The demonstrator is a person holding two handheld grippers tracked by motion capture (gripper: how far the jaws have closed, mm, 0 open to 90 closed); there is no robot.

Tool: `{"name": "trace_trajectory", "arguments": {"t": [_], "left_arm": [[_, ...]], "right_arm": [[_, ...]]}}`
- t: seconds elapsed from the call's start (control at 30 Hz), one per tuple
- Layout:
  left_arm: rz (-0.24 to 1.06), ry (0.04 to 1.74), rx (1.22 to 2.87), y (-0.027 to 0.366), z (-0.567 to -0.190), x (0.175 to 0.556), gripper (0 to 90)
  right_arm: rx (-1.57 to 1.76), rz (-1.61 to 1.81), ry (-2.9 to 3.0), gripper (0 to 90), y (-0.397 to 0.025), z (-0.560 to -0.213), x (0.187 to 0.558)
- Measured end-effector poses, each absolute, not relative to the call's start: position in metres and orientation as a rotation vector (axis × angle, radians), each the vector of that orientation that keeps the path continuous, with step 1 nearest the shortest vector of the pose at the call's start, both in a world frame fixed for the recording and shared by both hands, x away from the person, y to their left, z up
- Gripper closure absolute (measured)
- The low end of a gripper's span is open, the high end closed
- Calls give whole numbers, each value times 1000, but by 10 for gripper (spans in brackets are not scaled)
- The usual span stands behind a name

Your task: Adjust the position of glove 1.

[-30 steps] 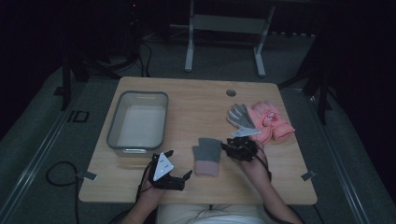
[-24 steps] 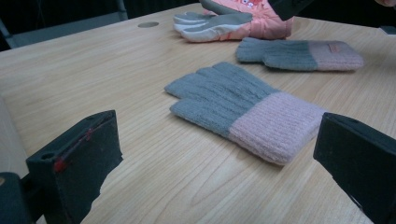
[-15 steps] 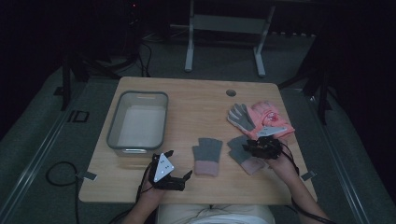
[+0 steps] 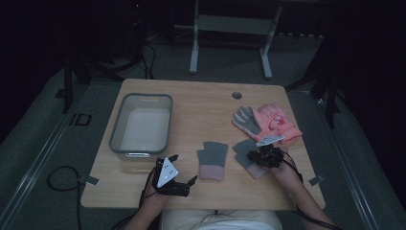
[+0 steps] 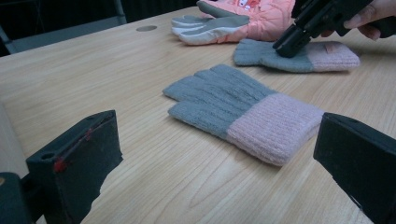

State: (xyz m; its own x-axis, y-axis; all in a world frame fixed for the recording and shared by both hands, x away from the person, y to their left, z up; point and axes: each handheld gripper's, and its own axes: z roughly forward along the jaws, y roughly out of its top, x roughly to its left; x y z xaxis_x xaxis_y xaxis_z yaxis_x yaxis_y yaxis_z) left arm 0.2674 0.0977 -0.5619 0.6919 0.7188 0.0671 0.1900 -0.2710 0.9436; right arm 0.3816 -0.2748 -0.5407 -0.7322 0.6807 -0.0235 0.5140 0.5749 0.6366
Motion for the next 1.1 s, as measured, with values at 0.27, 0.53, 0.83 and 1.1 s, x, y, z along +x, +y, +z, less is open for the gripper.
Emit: {"name": "trace_trajectory", "arguments": {"t": [0.27,0.53,0.83,1.1], "left_arm": [[599,719,1808,98,-562,268,3],[610,719,1808,98,-562,267,3],[604,717,1805,99,-562,267,3],[606,726,1797,100,-562,267,3]], "right_arm": [[1100,948,2414,866,-258,-508,359],[1267,1021,2155,866,-254,-457,319],[1471,995,2096,865,-257,-488,305],[1631,908,2085,857,-264,-539,316]]}}
